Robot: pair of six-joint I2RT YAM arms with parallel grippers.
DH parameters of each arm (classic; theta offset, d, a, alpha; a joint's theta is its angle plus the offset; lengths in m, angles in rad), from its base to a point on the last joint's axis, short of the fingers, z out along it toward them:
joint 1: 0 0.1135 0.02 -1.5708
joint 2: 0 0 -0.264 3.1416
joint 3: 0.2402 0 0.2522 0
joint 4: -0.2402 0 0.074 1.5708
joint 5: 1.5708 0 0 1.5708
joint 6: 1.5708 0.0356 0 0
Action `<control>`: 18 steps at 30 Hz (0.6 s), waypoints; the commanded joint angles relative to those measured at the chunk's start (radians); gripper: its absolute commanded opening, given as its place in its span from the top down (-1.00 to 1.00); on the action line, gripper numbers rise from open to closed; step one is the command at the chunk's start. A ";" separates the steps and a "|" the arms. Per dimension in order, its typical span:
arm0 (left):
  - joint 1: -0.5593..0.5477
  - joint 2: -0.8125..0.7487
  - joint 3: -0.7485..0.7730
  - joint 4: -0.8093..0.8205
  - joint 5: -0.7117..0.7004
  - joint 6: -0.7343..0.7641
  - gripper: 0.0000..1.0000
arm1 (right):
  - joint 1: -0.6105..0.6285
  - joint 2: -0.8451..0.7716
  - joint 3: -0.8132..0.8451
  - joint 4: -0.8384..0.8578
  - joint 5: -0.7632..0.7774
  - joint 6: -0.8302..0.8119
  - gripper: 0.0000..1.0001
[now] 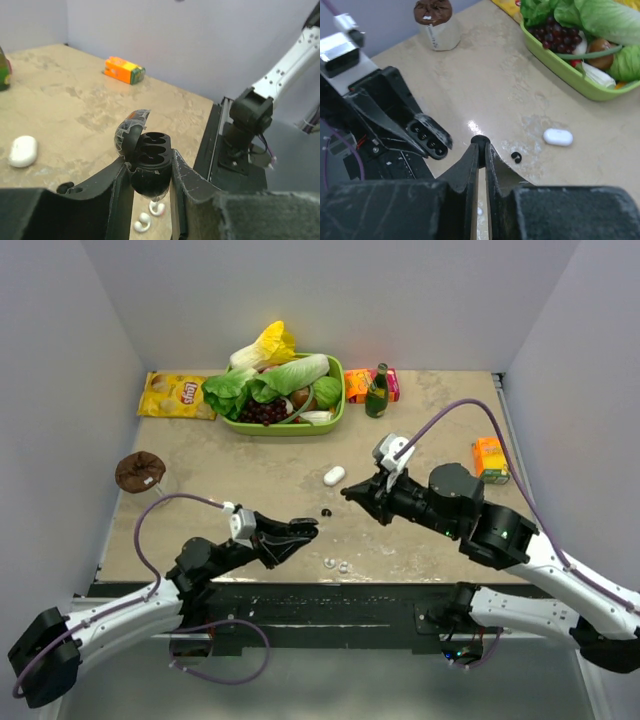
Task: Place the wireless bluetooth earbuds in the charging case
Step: Pick up the earbud from the center of the board, then place the earbud in the charging case.
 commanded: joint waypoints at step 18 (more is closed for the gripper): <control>0.004 0.238 0.180 0.098 0.391 -0.018 1.00 | 0.257 0.021 0.009 -0.226 -0.187 -0.164 1.00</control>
